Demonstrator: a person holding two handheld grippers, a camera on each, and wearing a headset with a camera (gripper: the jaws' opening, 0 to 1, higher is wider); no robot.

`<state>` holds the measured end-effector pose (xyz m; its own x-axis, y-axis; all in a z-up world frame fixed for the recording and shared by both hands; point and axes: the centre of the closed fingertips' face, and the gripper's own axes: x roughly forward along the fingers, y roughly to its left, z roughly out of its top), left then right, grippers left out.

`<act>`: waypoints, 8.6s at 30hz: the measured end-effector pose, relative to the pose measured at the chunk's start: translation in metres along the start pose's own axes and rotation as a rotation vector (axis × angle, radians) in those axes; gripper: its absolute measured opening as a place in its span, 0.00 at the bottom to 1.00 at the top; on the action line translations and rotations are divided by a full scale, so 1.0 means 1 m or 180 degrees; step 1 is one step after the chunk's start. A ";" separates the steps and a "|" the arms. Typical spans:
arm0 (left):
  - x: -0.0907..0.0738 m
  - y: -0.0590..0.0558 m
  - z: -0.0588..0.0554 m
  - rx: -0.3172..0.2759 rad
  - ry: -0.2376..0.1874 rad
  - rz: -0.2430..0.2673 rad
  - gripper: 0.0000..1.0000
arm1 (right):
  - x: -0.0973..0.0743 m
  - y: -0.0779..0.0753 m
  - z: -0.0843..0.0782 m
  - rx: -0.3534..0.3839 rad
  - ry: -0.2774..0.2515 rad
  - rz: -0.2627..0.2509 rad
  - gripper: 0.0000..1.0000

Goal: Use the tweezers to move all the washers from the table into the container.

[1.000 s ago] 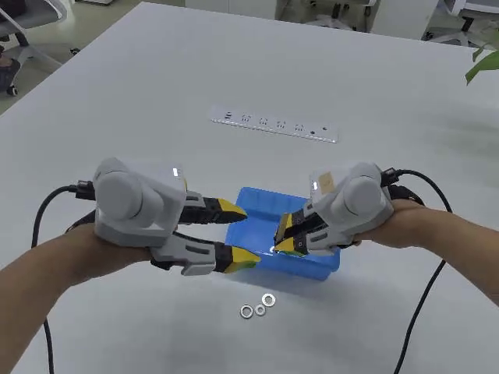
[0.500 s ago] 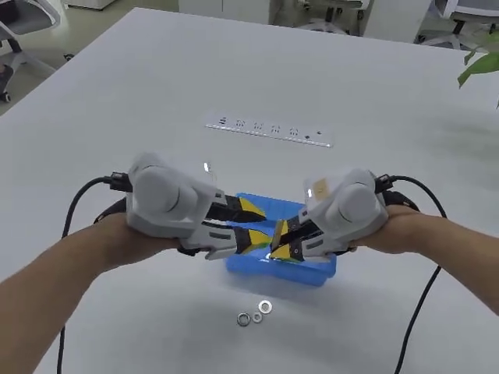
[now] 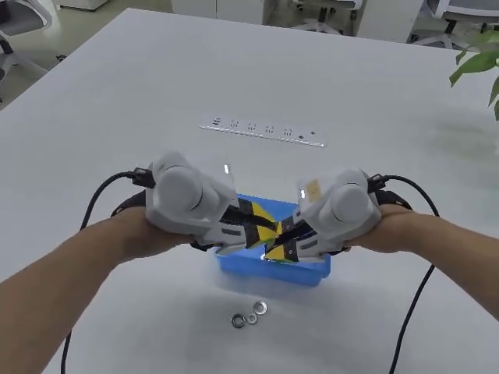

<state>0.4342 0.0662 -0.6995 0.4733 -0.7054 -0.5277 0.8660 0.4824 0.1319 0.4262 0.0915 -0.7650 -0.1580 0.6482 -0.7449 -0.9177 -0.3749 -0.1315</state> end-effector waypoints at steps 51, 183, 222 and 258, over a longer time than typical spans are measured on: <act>-0.029 -0.001 0.034 -0.0132 -0.0119 0.0097 0.06 | -0.064 0.006 0.004 0.0523 -0.0168 -0.0612 0.43; -0.051 -0.086 -0.026 -0.0031 0.0160 -0.0282 0.06 | -0.058 0.094 0.012 0.0893 -0.0464 -0.0643 0.78; -0.051 -0.089 -0.026 0.0248 0.0280 -0.0531 0.06 | -0.002 0.094 0.047 0.0291 -0.0427 -0.0066 0.21; -0.049 -0.089 -0.027 0.0303 0.0351 -0.0537 0.06 | 0.010 0.094 0.050 0.0282 -0.0350 0.0066 0.07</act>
<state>0.3292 0.0715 -0.7083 0.3044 -0.7082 -0.6370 0.9452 0.3074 0.1099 0.3205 0.0965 -0.7523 -0.2117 0.7114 -0.6701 -0.9416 -0.3321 -0.0551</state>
